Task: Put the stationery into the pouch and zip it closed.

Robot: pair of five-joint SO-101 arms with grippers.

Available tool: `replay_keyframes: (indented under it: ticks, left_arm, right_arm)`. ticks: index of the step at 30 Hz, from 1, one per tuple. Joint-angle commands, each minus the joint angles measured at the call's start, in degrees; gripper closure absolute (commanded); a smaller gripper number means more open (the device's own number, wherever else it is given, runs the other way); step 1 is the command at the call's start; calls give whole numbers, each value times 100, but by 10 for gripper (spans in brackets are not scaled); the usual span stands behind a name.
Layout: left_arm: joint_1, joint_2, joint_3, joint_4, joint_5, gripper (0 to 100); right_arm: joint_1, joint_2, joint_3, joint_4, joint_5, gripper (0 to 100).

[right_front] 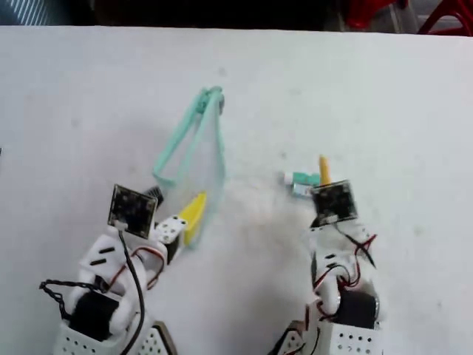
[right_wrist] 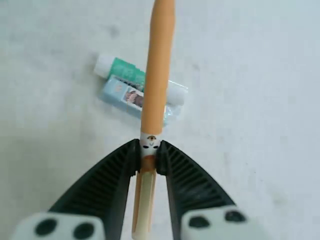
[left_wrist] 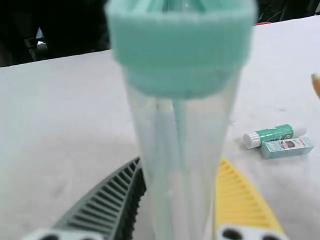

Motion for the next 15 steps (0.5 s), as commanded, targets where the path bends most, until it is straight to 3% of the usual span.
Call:
replay_keyframes:
  ticks: [1, 6, 10, 15]
  left_arm:
    - [-22, 13, -35, -158, 62, 779]
    - [-22, 13, -35, -158, 53, 779]
    - [-22, 13, -35, -158, 62, 779]
    - [-22, 13, -35, -141, 62, 779]
  right_arm:
    - [708, -48, -264, -400, -554, 981]
    - [1358, -48, -281, -637, -1301, 981]
    - [901, -48, -756, -690, -1415, 981]
    - [40, -57, -2400, -488, -1424, 981]
